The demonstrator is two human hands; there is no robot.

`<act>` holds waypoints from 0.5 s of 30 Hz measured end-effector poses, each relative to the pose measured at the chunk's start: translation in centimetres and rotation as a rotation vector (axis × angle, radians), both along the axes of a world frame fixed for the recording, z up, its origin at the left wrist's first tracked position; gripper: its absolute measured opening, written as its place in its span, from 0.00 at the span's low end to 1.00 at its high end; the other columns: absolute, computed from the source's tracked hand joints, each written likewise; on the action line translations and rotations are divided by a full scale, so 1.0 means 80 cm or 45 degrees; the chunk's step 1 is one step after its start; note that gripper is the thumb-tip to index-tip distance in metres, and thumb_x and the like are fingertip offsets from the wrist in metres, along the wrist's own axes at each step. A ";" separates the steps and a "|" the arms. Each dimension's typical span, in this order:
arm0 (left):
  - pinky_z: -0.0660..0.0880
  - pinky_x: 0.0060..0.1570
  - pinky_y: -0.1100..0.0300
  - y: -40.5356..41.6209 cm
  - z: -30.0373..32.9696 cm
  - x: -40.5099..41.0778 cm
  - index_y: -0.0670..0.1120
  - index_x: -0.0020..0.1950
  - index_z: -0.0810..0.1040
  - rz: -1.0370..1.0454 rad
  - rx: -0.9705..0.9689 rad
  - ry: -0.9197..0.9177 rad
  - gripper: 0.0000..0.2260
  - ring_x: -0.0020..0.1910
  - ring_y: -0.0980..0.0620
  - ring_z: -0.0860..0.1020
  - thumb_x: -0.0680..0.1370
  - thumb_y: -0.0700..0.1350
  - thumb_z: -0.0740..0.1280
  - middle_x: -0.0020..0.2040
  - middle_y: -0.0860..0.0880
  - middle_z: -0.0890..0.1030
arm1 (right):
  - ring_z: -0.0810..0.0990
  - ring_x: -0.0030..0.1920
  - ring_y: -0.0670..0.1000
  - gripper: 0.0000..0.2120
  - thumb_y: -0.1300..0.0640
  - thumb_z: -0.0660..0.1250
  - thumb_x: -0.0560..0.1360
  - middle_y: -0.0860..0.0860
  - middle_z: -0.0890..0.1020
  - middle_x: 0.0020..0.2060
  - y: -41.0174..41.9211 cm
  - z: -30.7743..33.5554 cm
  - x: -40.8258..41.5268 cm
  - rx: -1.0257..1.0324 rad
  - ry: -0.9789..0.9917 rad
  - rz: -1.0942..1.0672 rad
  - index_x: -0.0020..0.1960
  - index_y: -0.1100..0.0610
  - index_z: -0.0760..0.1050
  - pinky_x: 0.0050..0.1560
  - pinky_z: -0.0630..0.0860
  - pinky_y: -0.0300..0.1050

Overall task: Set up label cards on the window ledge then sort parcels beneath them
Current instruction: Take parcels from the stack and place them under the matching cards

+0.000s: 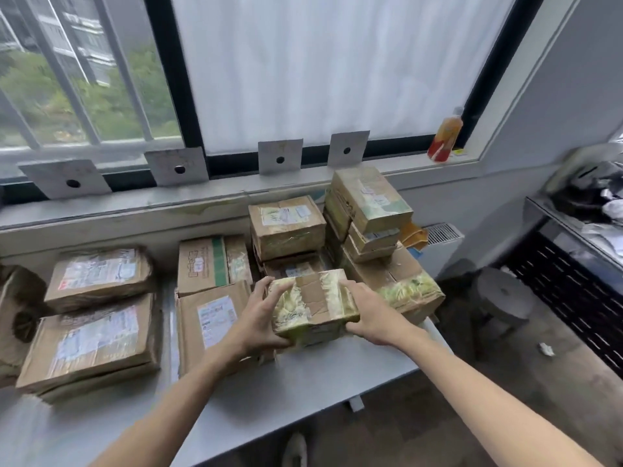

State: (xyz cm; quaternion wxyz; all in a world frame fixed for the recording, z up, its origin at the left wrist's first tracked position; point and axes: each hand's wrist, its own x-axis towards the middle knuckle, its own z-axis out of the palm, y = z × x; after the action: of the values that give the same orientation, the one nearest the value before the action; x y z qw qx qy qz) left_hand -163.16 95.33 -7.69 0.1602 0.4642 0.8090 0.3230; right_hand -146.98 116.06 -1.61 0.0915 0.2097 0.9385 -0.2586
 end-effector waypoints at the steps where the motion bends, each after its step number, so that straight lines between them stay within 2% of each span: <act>1: 0.57 0.73 0.59 0.009 -0.012 -0.002 0.57 0.77 0.60 0.033 0.010 -0.008 0.49 0.76 0.45 0.55 0.60 0.48 0.80 0.75 0.49 0.52 | 0.70 0.71 0.55 0.43 0.61 0.72 0.73 0.51 0.65 0.73 0.006 -0.011 -0.008 -0.010 0.007 -0.025 0.81 0.51 0.53 0.69 0.70 0.49; 3: 0.58 0.72 0.58 0.024 -0.029 -0.010 0.59 0.77 0.59 0.091 0.023 -0.072 0.48 0.77 0.45 0.53 0.61 0.48 0.78 0.76 0.52 0.47 | 0.70 0.71 0.54 0.42 0.63 0.70 0.73 0.49 0.64 0.75 0.012 -0.030 -0.023 -0.037 0.049 -0.070 0.81 0.50 0.53 0.69 0.70 0.47; 6: 0.61 0.75 0.48 0.043 -0.033 -0.041 0.65 0.75 0.59 0.142 0.075 -0.150 0.43 0.78 0.44 0.52 0.63 0.55 0.74 0.78 0.52 0.42 | 0.76 0.64 0.54 0.40 0.63 0.70 0.74 0.47 0.63 0.74 0.020 -0.048 -0.049 -0.019 0.157 -0.112 0.80 0.48 0.55 0.62 0.75 0.48; 8: 0.64 0.74 0.47 0.052 -0.033 -0.065 0.61 0.74 0.61 0.160 0.082 -0.136 0.41 0.77 0.46 0.56 0.65 0.50 0.76 0.78 0.51 0.45 | 0.77 0.61 0.55 0.39 0.64 0.70 0.74 0.46 0.63 0.74 0.031 -0.056 -0.070 0.032 0.216 -0.142 0.79 0.48 0.57 0.59 0.77 0.51; 11: 0.68 0.72 0.51 0.066 -0.031 -0.089 0.57 0.75 0.64 0.204 0.097 -0.115 0.40 0.75 0.49 0.61 0.67 0.42 0.77 0.76 0.52 0.53 | 0.78 0.61 0.56 0.39 0.65 0.70 0.73 0.47 0.63 0.73 0.050 -0.060 -0.101 0.034 0.258 -0.158 0.78 0.49 0.59 0.59 0.76 0.53; 13: 0.67 0.72 0.54 0.075 -0.033 -0.096 0.56 0.75 0.65 0.250 0.130 -0.121 0.39 0.75 0.49 0.63 0.68 0.43 0.78 0.76 0.52 0.54 | 0.78 0.60 0.56 0.39 0.67 0.70 0.73 0.46 0.63 0.74 0.062 -0.062 -0.117 0.007 0.281 -0.155 0.78 0.48 0.58 0.59 0.77 0.53; 15: 0.63 0.71 0.64 0.081 -0.037 -0.096 0.55 0.75 0.65 0.310 0.143 -0.114 0.38 0.73 0.51 0.63 0.68 0.44 0.78 0.76 0.50 0.55 | 0.78 0.60 0.55 0.41 0.67 0.71 0.73 0.46 0.63 0.73 0.071 -0.066 -0.128 -0.012 0.295 -0.132 0.79 0.48 0.57 0.59 0.77 0.52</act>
State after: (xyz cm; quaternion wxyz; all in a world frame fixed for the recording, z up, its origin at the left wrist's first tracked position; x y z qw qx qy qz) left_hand -170.85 101.83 -10.64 0.1294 0.3560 0.8322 0.4050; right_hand -157.20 121.72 -6.91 -0.0299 0.2262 0.9294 -0.2899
